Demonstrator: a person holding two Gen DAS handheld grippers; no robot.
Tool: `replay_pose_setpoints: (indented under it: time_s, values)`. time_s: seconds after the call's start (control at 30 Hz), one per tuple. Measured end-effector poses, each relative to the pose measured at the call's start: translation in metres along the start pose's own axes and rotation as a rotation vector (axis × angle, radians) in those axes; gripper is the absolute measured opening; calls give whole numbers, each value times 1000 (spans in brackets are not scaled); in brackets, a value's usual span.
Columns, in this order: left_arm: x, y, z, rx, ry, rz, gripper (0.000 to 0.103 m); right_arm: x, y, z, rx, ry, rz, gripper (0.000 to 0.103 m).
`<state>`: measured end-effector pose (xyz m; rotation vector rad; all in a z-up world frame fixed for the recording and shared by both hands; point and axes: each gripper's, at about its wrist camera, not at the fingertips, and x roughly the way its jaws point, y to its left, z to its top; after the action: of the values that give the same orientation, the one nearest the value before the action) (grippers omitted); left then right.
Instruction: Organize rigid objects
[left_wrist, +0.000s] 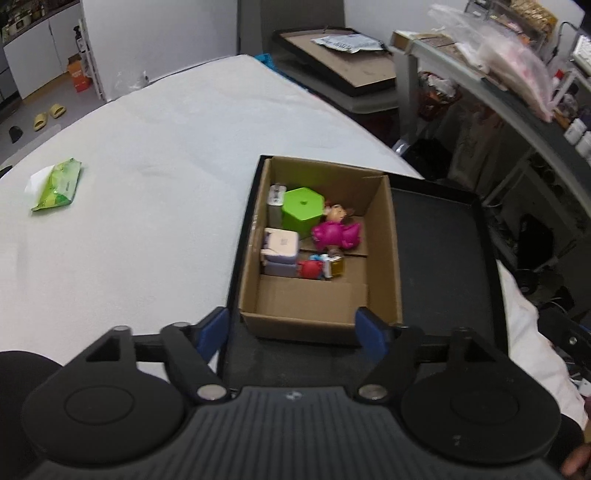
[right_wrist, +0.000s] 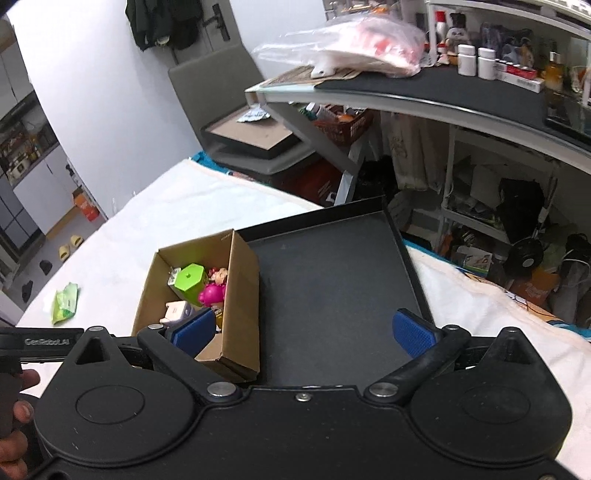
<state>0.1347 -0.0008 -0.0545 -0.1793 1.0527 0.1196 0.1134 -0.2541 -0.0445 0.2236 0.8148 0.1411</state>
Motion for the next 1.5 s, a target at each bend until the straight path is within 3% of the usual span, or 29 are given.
replay_pose_setpoints:
  time_s: [0.1,0.23,0.63,1.2,1.5]
  values:
    - [-16,-6,-4,20,-32,-1,95,-9,-3,-1,5,-2,-3,103]
    - [-33,-10,-9,35,-53,-19,102,-20,-2,-5,-16,-12,-24,103]
    - [-80,-10,-30,56,-105,-36,102,-65,3,-15,-49,-16,-24,103]
    - [-156,-3,-60,93,-218,-63,102,-149,31,-15,-155,-130,-41,103]
    - [-179,0,-69,130,-271,-56,102,-161,40,-19,-182,-142,-73,103]
